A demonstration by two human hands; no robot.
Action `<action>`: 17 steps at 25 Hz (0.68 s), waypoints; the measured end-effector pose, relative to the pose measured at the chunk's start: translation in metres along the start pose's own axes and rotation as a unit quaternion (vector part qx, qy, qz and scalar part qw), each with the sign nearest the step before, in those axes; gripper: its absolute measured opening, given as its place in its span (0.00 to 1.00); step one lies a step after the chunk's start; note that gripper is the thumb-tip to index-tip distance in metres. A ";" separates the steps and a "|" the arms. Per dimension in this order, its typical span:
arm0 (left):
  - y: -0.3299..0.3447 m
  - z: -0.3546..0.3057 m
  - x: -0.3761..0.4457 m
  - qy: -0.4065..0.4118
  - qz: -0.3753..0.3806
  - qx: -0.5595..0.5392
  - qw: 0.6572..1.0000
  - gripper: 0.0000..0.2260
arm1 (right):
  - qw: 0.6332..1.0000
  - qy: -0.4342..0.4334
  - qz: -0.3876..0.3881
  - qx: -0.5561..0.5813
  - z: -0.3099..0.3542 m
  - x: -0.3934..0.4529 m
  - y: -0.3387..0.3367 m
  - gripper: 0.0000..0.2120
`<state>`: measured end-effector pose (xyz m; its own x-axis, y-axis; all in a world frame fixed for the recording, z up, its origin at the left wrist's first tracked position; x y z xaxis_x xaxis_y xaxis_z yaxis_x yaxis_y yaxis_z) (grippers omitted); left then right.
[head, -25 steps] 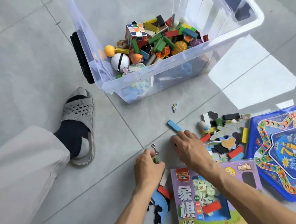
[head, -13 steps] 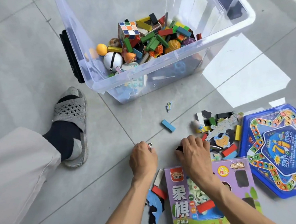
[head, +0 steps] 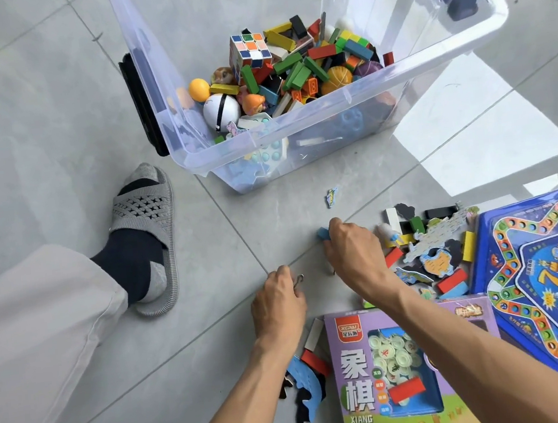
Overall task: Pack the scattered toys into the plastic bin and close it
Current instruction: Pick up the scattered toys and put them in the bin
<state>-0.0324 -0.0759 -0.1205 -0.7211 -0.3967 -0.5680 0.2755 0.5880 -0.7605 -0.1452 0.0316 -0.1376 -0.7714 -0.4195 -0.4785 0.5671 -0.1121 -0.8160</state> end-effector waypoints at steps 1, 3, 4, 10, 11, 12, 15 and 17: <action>0.001 0.000 -0.002 0.001 0.003 -0.012 1.000 0.06 | 0.999 0.005 0.006 0.051 -0.001 -0.005 0.004 0.07; 0.004 -0.004 -0.001 -0.011 0.009 -0.042 0.999 0.07 | 0.983 0.033 0.018 0.180 -0.005 -0.019 0.005 0.09; 0.005 -0.006 0.001 -0.021 0.010 -0.051 0.998 0.07 | 0.973 0.048 0.020 0.225 -0.008 -0.027 0.004 0.08; 0.007 0.023 -0.014 -0.035 -0.012 -0.055 0.998 0.05 | 0.945 0.087 0.018 0.315 -0.024 -0.057 0.006 0.07; 0.009 0.026 -0.019 -0.027 -0.018 -0.053 0.998 0.04 | 0.943 0.089 0.019 0.321 -0.023 -0.058 0.010 0.07; 0.011 0.028 -0.022 -0.028 -0.021 -0.057 0.998 0.04 | 0.940 0.089 0.022 0.328 -0.021 -0.058 0.012 0.07; 0.010 0.031 -0.019 -0.059 -0.012 -0.075 0.995 0.04 | 0.938 0.079 0.032 0.336 -0.015 -0.056 0.016 0.07; 0.008 0.032 -0.014 -0.065 -0.001 -0.075 0.995 0.04 | 0.938 0.079 0.038 0.334 -0.016 -0.056 0.017 0.07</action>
<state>0.0003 -0.0877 -0.1285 -0.6313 -0.4803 -0.6089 0.1690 0.6811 -0.7124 -0.0975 0.0678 -0.1301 -0.7242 -0.3163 -0.6127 0.6362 -0.6491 -0.4169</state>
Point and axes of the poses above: each hand's wrist, its own x-axis towards the middle knuckle, its own y-axis out of the palm, z = x × y, the point moved 3 cm from there along x, towards the middle knuckle, and after that the axes turned 9 degrees about z, right-handed, at the moved point
